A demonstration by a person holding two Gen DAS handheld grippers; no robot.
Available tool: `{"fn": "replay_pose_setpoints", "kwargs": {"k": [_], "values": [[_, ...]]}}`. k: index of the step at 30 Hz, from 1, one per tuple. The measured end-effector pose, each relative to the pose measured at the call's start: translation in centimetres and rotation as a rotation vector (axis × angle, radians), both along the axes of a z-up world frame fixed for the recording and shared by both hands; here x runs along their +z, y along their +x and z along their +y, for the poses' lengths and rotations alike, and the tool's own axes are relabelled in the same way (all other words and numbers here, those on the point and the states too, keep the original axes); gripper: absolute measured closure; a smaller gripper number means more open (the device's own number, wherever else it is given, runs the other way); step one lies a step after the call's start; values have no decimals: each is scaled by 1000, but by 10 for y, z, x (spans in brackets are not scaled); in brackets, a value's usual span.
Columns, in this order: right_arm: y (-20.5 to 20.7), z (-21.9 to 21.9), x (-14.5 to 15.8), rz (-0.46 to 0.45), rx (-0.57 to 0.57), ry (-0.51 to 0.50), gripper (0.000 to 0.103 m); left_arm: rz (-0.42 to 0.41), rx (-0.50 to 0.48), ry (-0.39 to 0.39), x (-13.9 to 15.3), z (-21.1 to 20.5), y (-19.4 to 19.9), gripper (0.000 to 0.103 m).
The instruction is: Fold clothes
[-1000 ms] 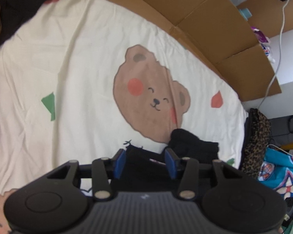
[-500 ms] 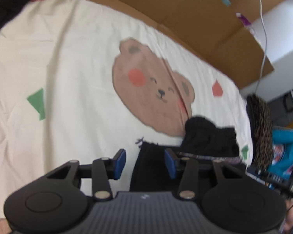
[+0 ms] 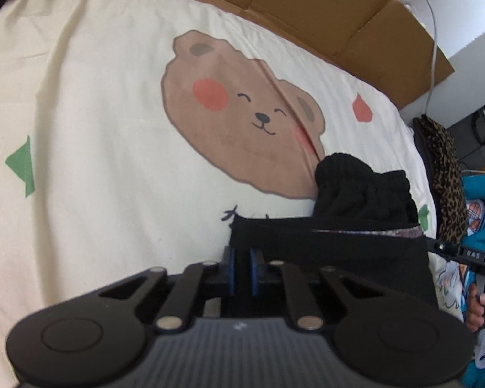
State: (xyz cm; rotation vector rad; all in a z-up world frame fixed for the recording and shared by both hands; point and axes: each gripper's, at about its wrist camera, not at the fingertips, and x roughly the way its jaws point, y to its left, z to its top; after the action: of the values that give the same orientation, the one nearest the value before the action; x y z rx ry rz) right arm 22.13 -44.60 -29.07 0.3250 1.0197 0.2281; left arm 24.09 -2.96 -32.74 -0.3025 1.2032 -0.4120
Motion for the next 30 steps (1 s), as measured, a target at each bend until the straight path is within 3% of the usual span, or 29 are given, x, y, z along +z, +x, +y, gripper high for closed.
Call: {"fn": "replay_pose_setpoints", "kwargs": {"k": [7,12,17,21,24,30], "values": [[-1,-4,24,-76,0,-34,100,-26,14,-5,7,6,-1,100],[10,3,4,-49,10,-52,100,-36,20,9,6,6,0,100],[12,12,-15,-44,42,-71,99,-57,-18,77,1,-7,0,98],[10,12,-6,-44,43,-70,91,-96,-57,136,2,-17,-3,90],[5,0,7,-65,15,-41,61,-111,-75,149,2,-20,-4,89],[-12,-12,3,-22,7,-1,60,-95,-61,124,5,-11,-4,83]]}}
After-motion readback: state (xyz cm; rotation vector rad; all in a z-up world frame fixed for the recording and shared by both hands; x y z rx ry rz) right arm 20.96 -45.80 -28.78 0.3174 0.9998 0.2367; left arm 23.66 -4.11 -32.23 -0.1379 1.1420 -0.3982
